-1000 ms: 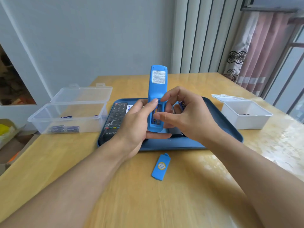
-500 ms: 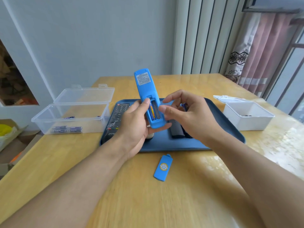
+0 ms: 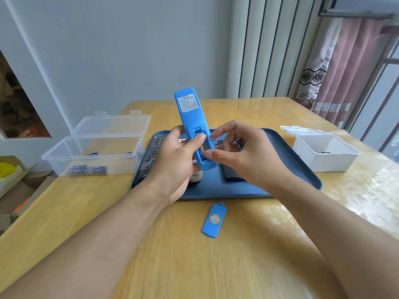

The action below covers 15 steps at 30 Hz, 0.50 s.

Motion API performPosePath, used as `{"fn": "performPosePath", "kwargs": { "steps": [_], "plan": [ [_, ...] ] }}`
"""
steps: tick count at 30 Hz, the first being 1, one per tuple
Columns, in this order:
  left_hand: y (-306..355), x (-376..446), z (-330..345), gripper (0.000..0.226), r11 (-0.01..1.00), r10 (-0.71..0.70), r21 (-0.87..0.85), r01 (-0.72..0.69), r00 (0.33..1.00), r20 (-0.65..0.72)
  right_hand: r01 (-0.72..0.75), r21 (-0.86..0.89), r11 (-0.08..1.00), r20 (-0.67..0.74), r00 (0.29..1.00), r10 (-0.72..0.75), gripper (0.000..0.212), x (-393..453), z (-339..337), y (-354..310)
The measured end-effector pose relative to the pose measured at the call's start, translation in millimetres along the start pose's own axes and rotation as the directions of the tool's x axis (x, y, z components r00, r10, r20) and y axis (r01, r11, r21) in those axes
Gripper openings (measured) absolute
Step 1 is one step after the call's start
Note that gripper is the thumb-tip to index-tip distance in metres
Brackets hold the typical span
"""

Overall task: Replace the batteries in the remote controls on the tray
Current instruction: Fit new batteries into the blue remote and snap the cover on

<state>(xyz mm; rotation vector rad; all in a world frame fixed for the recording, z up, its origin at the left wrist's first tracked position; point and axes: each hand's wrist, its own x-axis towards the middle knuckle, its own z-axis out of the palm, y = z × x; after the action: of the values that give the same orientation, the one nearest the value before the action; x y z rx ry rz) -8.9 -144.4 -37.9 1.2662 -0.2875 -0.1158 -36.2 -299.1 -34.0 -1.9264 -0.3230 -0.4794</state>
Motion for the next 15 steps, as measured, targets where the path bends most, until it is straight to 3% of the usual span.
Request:
{"fn": "performPosePath", "kwargs": {
  "steps": [9,12,15],
  "plan": [
    [-3.7,1.0,-1.4,0.028,0.997,-0.038,0.067,0.035,0.999,0.030,-0.003,-0.057,0.998,0.007,1.000,0.004,0.025,2.5,-1.0,5.6],
    [-4.5,2.1,-1.2,0.026,0.995,-0.040,0.093,0.039,0.999,0.016,-0.056,0.025,0.998,0.017,0.998,0.055,0.030,4.0,-3.6,4.0],
    [-6.5,3.9,-1.0,0.022,0.994,-0.041,0.097,0.042,0.999,-0.014,-0.197,0.194,0.961,0.076,0.980,0.186,0.030,8.1,-10.8,5.0]
  ]
}}
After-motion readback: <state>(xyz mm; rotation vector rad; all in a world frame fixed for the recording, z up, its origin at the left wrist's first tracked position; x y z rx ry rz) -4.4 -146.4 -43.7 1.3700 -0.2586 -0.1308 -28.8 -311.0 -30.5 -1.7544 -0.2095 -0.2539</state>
